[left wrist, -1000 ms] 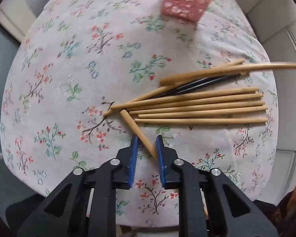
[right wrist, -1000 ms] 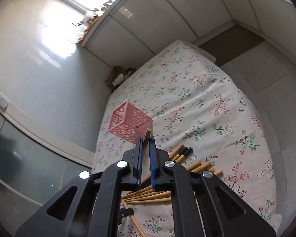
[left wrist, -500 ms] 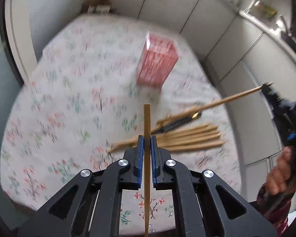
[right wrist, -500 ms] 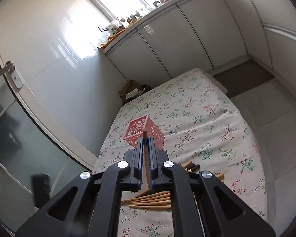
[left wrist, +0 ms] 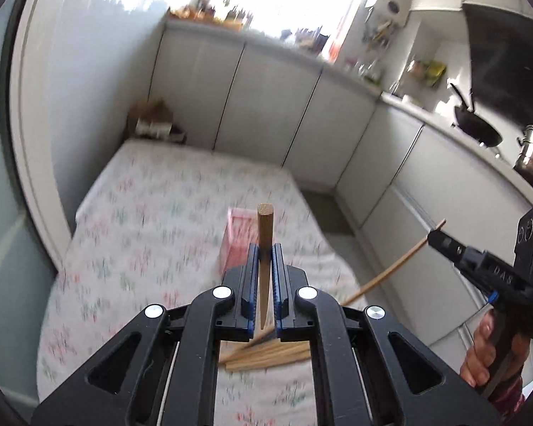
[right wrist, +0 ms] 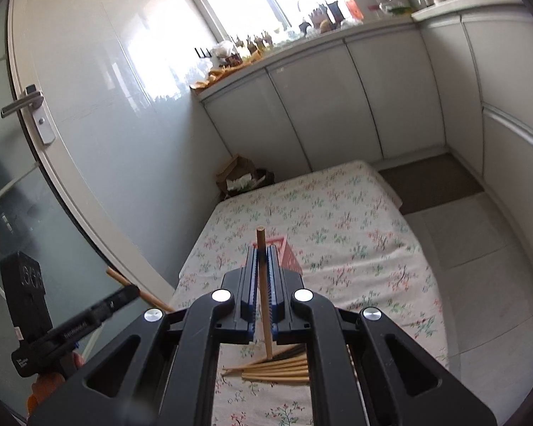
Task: Organize utensils
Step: 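Lower the left gripper's chopstick into the pink holder and open it, then lower the right gripper's chopstick into the pink holder and open it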
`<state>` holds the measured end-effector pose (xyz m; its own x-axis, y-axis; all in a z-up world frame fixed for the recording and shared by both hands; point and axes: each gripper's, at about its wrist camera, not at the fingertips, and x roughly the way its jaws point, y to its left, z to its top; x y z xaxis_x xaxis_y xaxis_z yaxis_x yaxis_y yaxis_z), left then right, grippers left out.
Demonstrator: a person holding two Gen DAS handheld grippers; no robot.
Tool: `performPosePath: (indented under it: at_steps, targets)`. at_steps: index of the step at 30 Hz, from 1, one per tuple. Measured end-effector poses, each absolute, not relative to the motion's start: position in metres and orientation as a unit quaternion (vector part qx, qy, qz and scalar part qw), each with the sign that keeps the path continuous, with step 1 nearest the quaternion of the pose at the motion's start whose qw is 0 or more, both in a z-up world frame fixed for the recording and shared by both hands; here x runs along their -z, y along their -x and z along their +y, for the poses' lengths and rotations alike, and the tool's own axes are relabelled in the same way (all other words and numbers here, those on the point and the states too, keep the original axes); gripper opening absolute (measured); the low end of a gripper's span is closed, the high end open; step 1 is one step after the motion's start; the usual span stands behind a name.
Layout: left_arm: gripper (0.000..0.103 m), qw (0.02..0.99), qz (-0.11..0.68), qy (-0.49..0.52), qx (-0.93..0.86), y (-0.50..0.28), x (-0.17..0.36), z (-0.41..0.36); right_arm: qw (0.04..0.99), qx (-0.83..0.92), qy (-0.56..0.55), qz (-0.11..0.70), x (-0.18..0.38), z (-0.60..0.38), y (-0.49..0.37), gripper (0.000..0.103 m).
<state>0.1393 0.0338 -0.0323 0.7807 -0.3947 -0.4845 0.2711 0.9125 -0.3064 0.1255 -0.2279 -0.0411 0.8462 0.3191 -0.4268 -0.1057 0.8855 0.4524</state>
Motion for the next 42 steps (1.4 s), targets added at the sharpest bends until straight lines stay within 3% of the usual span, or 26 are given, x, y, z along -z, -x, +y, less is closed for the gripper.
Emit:
performPosePath:
  at_steps: [12, 23, 24, 28, 31, 34, 42]
  targets:
    - [0.006, 0.957, 0.2, 0.098, 0.187, -0.191, -0.025, 0.015, 0.949, -0.085, -0.226, 0.204, -0.014, -0.242, -0.163, 0.005]
    - [0.007, 0.962, 0.21, 0.063, 0.163, -0.266, 0.005, -0.006, 0.953, -0.09, -0.229, 0.178, -0.009, -0.24, -0.219, 0.006]
    - [0.009, 0.961, 0.214, 0.065, 0.162, -0.27, 0.01, -0.004, 0.953, -0.09, -0.229, 0.179, -0.005, -0.238, -0.225, 0.006]
    - [0.044, 0.961, 0.203, 0.094, 0.16, -0.261, 0.021, 0.015, 0.954, -0.089, -0.22, 0.185, 0.005, -0.228, -0.239, 0.006]
    - [0.045, 0.965, 0.176, 0.125, 0.149, -0.241, 0.014, 0.039, 0.955, -0.084, -0.207, 0.192, 0.013, -0.219, -0.249, 0.006]
    - [0.055, 0.964, 0.172, 0.156, 0.127, -0.227, 0.008, 0.064, 0.956, -0.083, -0.203, 0.198, 0.021, -0.21, -0.255, 0.006]
    - [0.064, 0.966, 0.144, 0.18, 0.119, -0.209, -0.013, 0.096, 0.957, -0.086, -0.179, 0.213, 0.036, -0.182, -0.273, 0.006]
